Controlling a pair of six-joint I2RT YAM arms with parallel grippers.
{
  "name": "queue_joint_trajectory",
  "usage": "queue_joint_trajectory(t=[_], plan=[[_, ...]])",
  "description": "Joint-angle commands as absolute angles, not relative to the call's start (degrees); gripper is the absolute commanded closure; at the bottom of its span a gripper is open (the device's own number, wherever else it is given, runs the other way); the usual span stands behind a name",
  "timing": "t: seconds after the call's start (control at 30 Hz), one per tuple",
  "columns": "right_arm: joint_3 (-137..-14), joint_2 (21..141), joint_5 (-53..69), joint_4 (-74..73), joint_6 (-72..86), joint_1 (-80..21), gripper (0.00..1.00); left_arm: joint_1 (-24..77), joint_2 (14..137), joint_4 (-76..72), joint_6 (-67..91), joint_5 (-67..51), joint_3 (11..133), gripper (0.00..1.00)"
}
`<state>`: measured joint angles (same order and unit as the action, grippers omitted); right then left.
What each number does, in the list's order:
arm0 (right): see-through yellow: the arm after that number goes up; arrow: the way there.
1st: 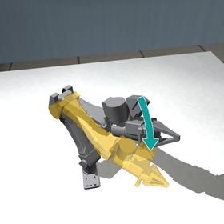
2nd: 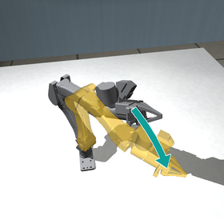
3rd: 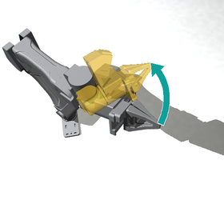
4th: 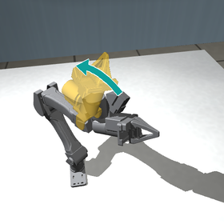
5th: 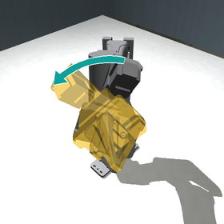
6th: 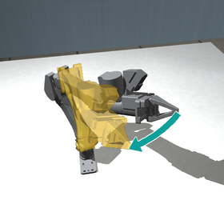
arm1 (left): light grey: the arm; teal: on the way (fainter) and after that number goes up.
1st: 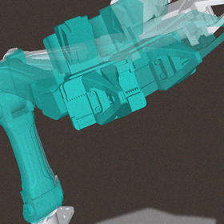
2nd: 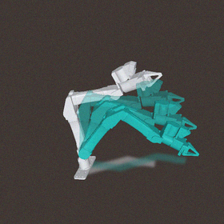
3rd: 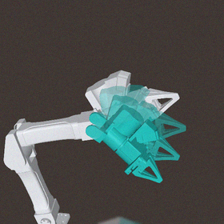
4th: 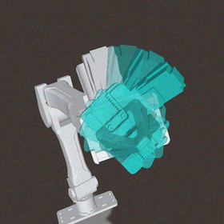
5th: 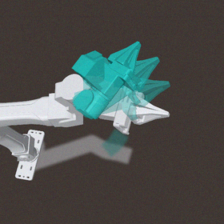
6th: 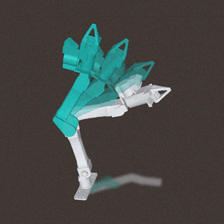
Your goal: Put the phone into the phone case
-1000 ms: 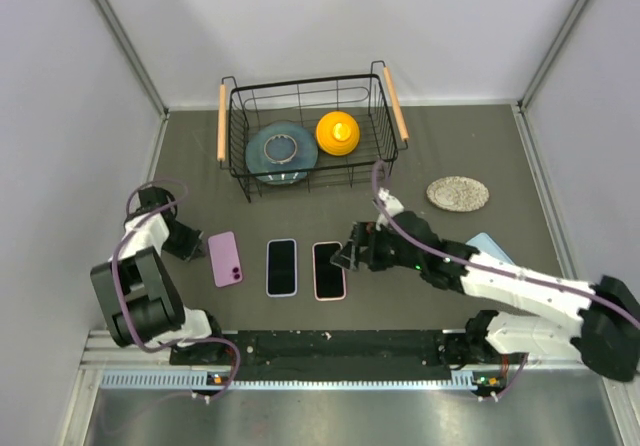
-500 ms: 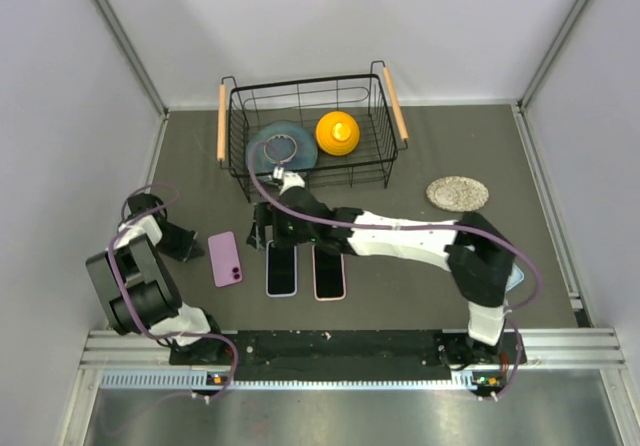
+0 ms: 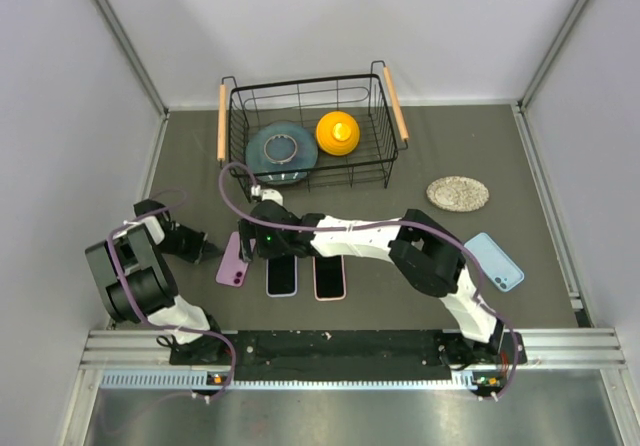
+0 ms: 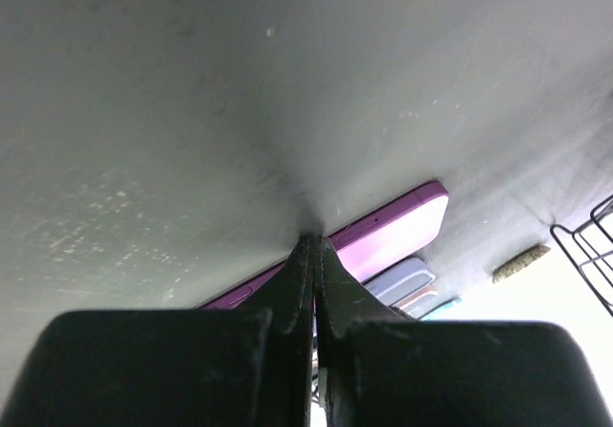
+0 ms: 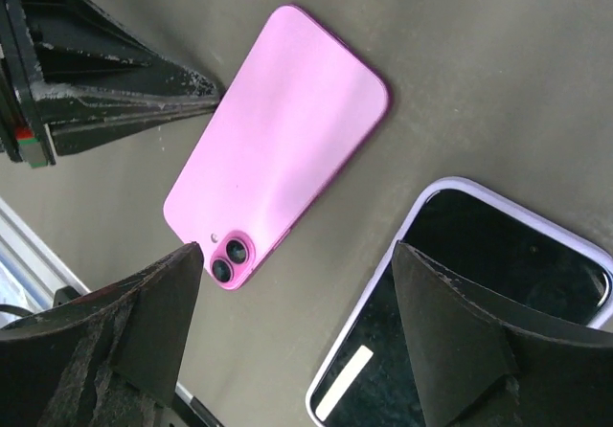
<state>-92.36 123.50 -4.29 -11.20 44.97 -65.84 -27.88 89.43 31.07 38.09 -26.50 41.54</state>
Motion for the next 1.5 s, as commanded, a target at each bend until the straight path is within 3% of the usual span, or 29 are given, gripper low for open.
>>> queue_joint_trajectory(t=[0.0,0.4,0.77,0.97,1.23,1.47], plan=[[-97.03,125.94,-4.75,-10.02,43.95,-66.97,0.2,-27.77,92.11,34.18,36.12,-19.79,38.14,1.0],[-101.95,132.01,-5.71,-14.15,47.9,-67.68,0.24,-27.86,88.77,41.39,39.37,-5.98,42.36,1.0],[-113.02,139.92,-1.24,-12.5,42.63,-67.15,0.21,-27.77,95.36,41.49,36.83,-13.98,41.49,1.0],[-108.99,138.96,4.92,-7.48,44.12,-65.65,0.21,-27.77,93.95,39.9,36.39,-13.27,40.17,1.0],[-98.36,131.5,1.85,-7.64,43.69,-65.57,0.22,-27.86,94.31,39.29,37.35,-12.31,39.55,1.0],[-99.85,132.1,0.79,-11.25,41.31,-65.57,0.23,-27.86,93.43,38.41,39.2,-10.64,38.49,1.0]])
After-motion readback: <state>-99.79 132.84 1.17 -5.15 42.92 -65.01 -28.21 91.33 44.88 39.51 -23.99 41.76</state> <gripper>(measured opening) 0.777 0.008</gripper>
